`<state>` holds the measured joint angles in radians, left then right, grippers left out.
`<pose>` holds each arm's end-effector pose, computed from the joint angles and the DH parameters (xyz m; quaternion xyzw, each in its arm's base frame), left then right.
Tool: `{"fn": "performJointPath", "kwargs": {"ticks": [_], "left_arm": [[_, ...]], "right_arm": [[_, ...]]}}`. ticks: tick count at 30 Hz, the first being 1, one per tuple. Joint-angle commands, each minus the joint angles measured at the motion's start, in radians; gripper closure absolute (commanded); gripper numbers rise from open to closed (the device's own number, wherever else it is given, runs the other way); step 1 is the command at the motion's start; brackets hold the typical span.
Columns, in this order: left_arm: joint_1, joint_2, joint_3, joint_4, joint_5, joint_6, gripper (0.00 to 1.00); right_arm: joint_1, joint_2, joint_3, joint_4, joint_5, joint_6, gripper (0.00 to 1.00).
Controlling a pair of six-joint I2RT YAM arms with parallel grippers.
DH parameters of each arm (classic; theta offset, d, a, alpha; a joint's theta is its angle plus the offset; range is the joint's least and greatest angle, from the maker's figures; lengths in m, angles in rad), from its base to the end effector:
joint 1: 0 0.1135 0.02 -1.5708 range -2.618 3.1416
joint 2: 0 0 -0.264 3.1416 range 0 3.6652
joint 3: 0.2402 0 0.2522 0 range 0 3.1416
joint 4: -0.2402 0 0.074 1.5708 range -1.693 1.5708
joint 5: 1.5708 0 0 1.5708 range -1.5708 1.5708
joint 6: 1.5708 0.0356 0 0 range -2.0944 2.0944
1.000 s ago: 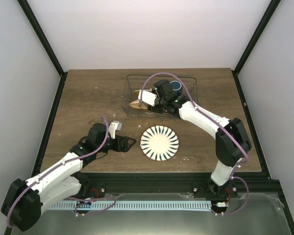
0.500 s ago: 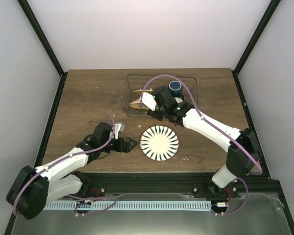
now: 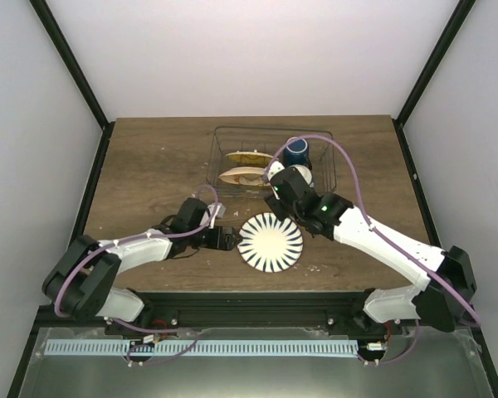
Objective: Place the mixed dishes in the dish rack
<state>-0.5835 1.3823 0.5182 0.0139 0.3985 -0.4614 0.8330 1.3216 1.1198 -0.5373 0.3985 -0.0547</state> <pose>0.1974 -0.1469 0.1452 0.1256 0.9113 -0.3330 0.2070 0.2025 0.2022 0.3071 -0.3128 0.8441 -0.0173 0.4351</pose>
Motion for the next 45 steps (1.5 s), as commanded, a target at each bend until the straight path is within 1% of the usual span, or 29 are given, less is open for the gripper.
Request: {"fn": "performJointPath", "kwargs": {"ticks": [1, 4, 8, 12, 18, 20, 22, 27, 28, 32, 36, 39, 42, 45], "left_arm": [[-0.036, 0.084, 0.069, 0.056, 0.003, 0.006, 0.01], [-0.070, 0.154, 0.112, 0.055, -0.019, 0.005, 0.06], [-0.111, 0.231, 0.160, 0.051, -0.032, -0.008, 0.20], [-0.133, 0.277, 0.186, 0.034, -0.059, -0.016, 0.35], [-0.142, 0.328, 0.197, 0.031, -0.072, -0.020, 0.49], [-0.143, 0.344, 0.192, 0.039, -0.070, -0.022, 0.56], [-0.144, 0.359, 0.186, 0.051, -0.065, -0.021, 0.65], [-0.144, 0.385, 0.180, 0.088, -0.029, -0.028, 0.96], [-0.144, 0.388, 0.178, 0.097, -0.022, -0.029, 1.00], [-0.144, 0.388, 0.161, 0.142, 0.009, -0.039, 1.00], [-0.139, 0.354, 0.128, 0.179, 0.033, -0.055, 1.00], [-0.122, 0.303, 0.091, 0.194, 0.047, -0.067, 1.00], [-0.080, 0.224, 0.035, 0.203, 0.065, -0.078, 1.00], [-0.021, 0.099, -0.013, 0.162, 0.059, -0.070, 1.00]], "right_arm": [[0.021, -0.085, -0.060, -0.023, 0.016, 0.169, 0.43], [0.025, -0.129, -0.098, -0.030, 0.023, 0.211, 0.43], [0.025, -0.174, -0.135, -0.063, 0.049, 0.247, 0.43], [0.025, -0.209, -0.153, -0.109, 0.078, 0.268, 0.43], [0.025, -0.255, -0.169, -0.151, 0.101, 0.288, 0.44], [0.024, -0.268, -0.174, -0.154, 0.097, 0.295, 0.44], [0.024, -0.275, -0.181, -0.156, 0.094, 0.303, 0.44], [0.025, -0.267, -0.200, -0.163, 0.048, 0.337, 0.42], [0.025, -0.262, -0.204, -0.160, 0.030, 0.345, 0.41], [0.025, -0.248, -0.228, -0.140, -0.054, 0.394, 0.32], [0.025, -0.261, -0.259, -0.095, -0.124, 0.442, 0.19], [0.020, -0.271, -0.273, -0.080, -0.149, 0.474, 0.10], [-0.006, -0.271, -0.280, -0.072, -0.190, 0.485, 0.06], [-0.049, -0.272, -0.307, -0.037, -0.268, 0.487, 0.05]]}}
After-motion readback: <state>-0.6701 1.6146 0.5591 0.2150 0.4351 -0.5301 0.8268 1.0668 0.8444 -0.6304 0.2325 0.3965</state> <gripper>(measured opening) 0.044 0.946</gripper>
